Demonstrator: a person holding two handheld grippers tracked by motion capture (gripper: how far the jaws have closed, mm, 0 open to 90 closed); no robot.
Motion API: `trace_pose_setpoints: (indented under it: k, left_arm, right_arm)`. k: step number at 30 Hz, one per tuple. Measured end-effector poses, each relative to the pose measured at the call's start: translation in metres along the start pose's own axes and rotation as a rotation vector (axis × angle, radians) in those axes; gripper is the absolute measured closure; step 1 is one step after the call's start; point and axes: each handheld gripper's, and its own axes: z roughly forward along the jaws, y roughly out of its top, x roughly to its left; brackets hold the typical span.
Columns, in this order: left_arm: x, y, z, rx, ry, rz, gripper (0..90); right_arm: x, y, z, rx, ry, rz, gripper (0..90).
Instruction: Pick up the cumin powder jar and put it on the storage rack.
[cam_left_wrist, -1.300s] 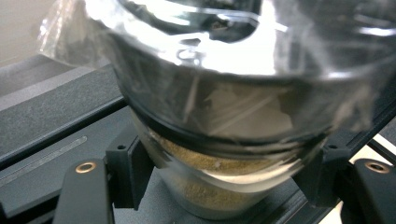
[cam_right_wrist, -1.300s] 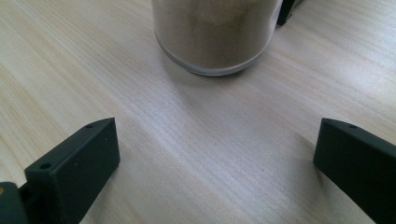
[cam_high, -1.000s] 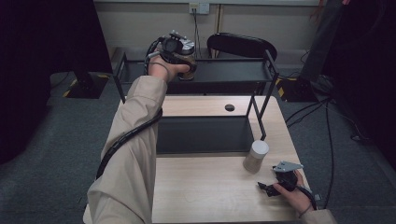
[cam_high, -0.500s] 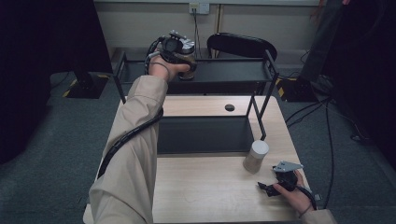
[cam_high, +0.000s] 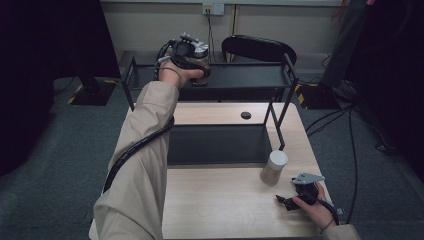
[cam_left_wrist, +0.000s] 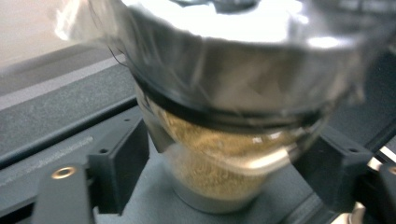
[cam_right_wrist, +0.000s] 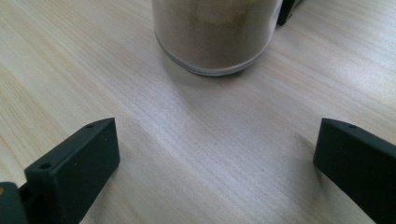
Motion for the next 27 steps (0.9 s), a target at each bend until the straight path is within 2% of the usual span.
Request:
trace_pose_setpoints:
  k: [10,17,21,27]
  left_arm:
    - [-0.007,-0.003,-0.010,-0.003,0.022,0.000,0.4]
    - [-0.010,-0.008,-0.019,-0.013,-0.007,0.020,0.6]
    - [-0.013,-0.012,-0.024,-0.027,-0.010,0.028,0.7]
    - [-0.014,-0.019,-0.031,-0.023,-0.017,0.048,0.8]
  right_arm:
    - [0.000,0.000,0.000,0.000,0.000,-0.001,0.0]
    - [0.000,0.000,0.000,0.001,0.000,-0.001,0.0]
    - [0.000,0.000,0.000,0.001,-0.001,-0.001,0.0]
    - [0.000,0.000,0.000,-0.001,-0.001,-0.004,0.0]
